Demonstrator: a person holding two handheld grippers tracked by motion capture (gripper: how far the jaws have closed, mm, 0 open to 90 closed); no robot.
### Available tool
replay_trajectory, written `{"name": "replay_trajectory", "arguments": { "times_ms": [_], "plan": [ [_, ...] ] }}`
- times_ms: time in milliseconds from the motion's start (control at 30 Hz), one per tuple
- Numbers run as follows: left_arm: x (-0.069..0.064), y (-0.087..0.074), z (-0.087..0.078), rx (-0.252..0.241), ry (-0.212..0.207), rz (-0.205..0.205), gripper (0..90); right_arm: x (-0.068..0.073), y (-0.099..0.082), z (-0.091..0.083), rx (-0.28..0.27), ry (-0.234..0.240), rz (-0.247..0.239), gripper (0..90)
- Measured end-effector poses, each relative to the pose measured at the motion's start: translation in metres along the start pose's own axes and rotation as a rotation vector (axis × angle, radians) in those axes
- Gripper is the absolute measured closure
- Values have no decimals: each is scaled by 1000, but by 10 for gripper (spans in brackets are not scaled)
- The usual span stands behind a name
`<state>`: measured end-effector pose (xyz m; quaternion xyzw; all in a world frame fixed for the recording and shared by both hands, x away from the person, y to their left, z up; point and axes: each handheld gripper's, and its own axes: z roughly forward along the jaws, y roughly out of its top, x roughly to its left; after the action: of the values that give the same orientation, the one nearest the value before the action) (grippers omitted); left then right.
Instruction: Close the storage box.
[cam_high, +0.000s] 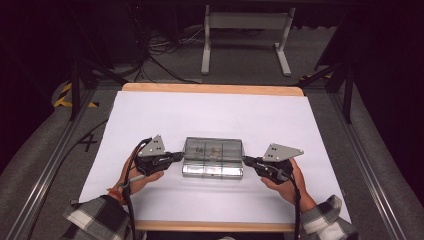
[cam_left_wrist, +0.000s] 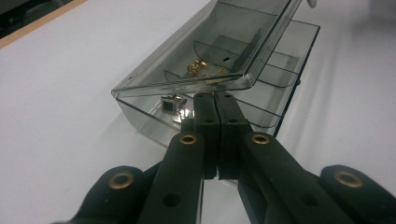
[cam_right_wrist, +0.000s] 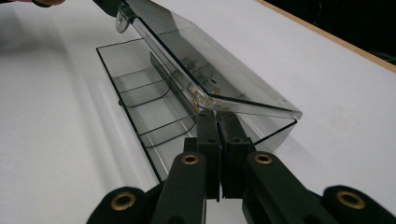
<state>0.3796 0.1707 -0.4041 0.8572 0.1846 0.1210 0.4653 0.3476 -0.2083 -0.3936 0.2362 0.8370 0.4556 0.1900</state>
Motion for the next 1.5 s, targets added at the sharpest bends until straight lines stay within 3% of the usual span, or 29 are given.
{"name": "replay_trajectory", "arguments": {
  "times_ms": [733, 933, 1500],
  "plan": [
    [-13, -14, 5, 93, -20, 46, 888, 10, -15, 0, 74, 28, -38, 882],
    [-12, -19, 8, 111, -23, 42, 882, 11, -18, 1, 94, 38, -42, 882],
    [-14, -24, 9, 126, -26, 41, 891, 14, -21, 7, 154, 46, -57, 892]
  ]
}}
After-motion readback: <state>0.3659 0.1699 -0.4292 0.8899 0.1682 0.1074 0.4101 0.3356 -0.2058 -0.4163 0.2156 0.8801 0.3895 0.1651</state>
